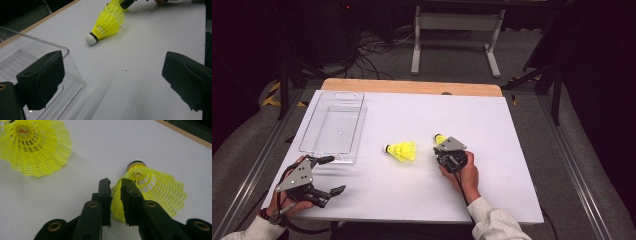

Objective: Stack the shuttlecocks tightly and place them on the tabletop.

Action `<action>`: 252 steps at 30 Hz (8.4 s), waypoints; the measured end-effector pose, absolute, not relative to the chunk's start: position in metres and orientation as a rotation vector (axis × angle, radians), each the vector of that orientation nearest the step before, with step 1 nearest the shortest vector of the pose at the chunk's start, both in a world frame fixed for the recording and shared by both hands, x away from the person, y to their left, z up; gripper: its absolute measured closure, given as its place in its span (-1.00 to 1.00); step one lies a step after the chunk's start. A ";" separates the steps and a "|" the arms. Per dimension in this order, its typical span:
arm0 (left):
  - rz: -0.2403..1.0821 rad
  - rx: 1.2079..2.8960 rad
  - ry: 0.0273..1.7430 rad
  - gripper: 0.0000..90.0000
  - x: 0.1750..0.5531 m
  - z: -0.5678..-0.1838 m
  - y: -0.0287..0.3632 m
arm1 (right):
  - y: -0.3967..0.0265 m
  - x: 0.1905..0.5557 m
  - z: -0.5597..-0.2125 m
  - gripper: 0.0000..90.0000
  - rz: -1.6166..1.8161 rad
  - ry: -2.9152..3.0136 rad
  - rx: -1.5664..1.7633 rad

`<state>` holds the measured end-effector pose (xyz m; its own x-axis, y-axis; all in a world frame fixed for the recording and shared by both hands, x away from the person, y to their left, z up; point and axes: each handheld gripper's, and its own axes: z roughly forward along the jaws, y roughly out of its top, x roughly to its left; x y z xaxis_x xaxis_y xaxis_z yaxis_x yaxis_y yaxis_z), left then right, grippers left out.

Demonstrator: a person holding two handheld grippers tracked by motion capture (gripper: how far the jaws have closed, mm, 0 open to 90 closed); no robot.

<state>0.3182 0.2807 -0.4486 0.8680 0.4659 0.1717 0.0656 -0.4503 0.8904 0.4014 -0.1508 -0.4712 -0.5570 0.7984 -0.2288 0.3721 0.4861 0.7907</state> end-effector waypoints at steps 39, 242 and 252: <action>0.484 1.999 0.390 -0.88 0.318 -0.448 0.281 | -0.189 0.394 -0.440 1.00 1.016 2.086 0.910; 0.463 2.024 0.376 -0.87 0.322 -0.451 0.277 | -0.077 0.390 -0.477 -0.28 1.198 2.448 0.704; 0.464 2.030 0.374 -0.87 0.322 -0.451 0.276 | -0.067 0.393 -0.475 -0.09 1.228 2.352 0.859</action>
